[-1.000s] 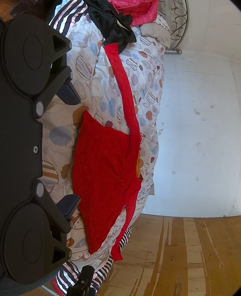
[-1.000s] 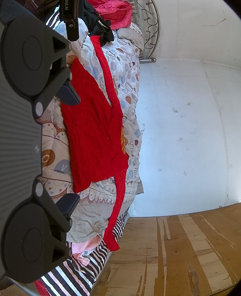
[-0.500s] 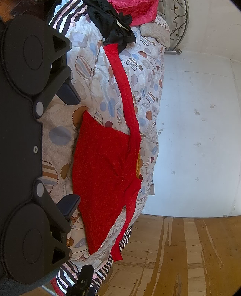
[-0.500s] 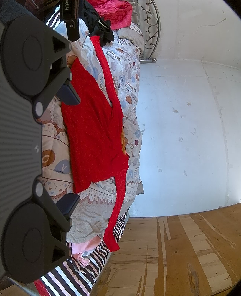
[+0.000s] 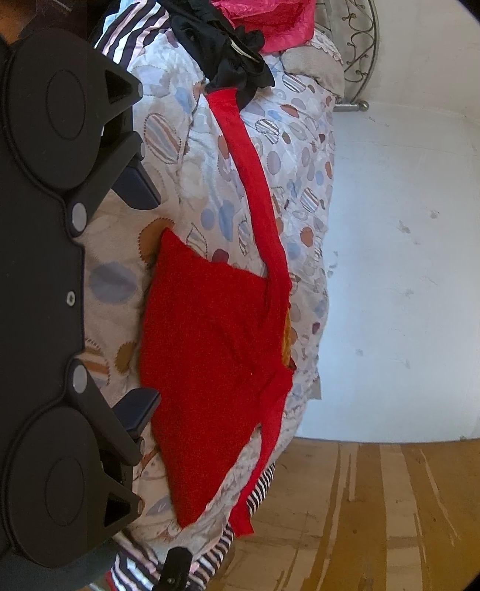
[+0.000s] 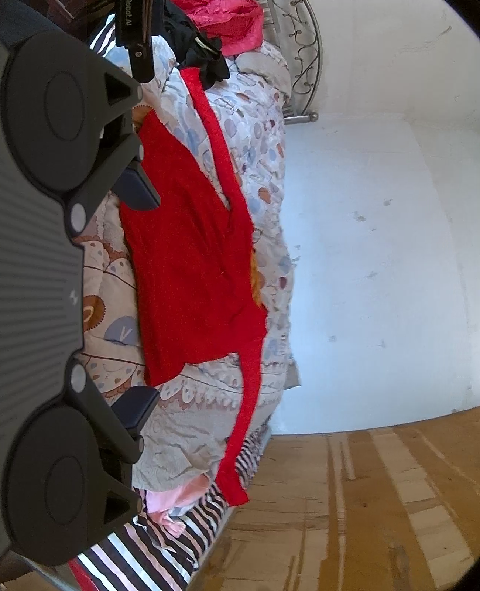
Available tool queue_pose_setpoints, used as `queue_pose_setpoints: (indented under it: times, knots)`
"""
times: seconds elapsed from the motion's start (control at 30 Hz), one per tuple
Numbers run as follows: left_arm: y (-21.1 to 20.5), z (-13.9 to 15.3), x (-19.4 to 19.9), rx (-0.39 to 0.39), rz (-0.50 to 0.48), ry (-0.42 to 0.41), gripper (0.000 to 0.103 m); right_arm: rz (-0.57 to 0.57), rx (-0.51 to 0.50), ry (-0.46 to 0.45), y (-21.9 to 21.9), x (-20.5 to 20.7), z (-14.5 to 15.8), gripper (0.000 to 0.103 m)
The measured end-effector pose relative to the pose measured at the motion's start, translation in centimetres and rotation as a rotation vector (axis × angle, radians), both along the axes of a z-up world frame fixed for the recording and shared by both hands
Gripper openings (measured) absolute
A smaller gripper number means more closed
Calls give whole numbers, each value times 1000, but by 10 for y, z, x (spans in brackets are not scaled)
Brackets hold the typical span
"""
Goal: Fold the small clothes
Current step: 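Move both tools toward the red sweater's sleeve cuffs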
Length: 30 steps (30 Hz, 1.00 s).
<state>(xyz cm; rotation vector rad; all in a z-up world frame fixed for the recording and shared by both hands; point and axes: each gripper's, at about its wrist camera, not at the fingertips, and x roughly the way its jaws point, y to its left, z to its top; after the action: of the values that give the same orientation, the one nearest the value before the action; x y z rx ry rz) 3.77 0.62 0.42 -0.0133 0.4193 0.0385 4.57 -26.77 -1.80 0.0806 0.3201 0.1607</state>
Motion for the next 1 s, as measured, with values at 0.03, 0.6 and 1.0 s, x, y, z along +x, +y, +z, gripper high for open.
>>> queue_pose_setpoints:
  times: [0.03, 0.6, 1.0]
  knots:
    - [1, 2, 8, -2, 6, 9, 102, -2, -3, 20, -1, 9, 1, 103]
    - [-13, 20, 171, 49, 17, 96, 102, -102, -38, 113, -53, 161, 6, 103]
    - [-35, -8, 284, 54, -2, 135, 102, -220, -57, 145, -139, 271, -12, 103]
